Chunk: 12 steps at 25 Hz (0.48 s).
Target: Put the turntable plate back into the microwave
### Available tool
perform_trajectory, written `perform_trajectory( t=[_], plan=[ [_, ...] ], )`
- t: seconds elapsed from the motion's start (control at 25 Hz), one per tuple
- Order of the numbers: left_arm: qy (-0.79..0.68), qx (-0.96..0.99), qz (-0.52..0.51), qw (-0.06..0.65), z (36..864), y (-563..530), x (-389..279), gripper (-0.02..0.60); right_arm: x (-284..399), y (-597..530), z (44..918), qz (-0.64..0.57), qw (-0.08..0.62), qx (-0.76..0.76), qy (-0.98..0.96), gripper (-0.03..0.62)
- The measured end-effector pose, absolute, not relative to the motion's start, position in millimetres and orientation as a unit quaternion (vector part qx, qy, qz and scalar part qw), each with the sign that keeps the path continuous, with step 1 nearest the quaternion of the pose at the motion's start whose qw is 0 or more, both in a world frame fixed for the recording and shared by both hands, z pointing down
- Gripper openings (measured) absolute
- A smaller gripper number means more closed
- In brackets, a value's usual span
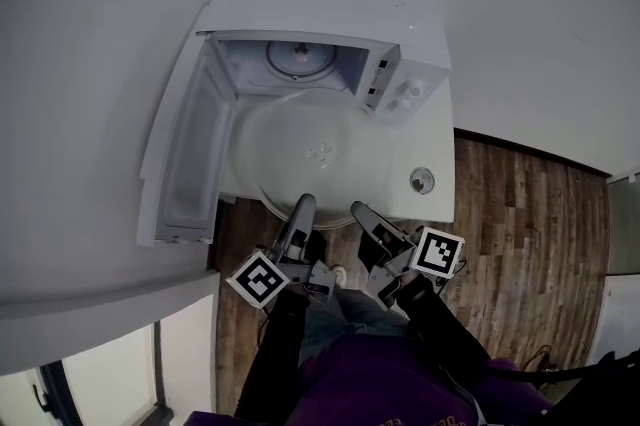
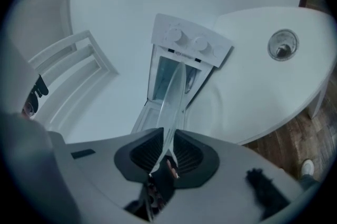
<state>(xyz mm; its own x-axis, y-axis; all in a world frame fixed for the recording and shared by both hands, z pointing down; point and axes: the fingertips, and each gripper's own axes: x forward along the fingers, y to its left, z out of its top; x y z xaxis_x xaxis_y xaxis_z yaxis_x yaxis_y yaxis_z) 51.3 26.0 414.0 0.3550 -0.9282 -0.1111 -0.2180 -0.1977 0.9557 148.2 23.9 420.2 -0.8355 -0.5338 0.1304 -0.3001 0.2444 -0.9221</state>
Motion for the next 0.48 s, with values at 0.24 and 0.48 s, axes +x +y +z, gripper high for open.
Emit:
perform_trajectory(
  t=[0.24, 0.48],
  plan=[
    [-0.422, 0.684, -0.373, 0.464, 410.0, 2.0, 36.3, 0.046, 130.6, 0.4, 414.6, -0.535, 0.104, -0.261, 0.796, 0.067],
    [-0.420, 0.689, -0.353, 0.474, 411.2, -31.7, 20.5, 0.046, 115.2, -30.2, 422.6, -0.551, 0.112, -0.263, 0.784, 0.067]
  ],
)
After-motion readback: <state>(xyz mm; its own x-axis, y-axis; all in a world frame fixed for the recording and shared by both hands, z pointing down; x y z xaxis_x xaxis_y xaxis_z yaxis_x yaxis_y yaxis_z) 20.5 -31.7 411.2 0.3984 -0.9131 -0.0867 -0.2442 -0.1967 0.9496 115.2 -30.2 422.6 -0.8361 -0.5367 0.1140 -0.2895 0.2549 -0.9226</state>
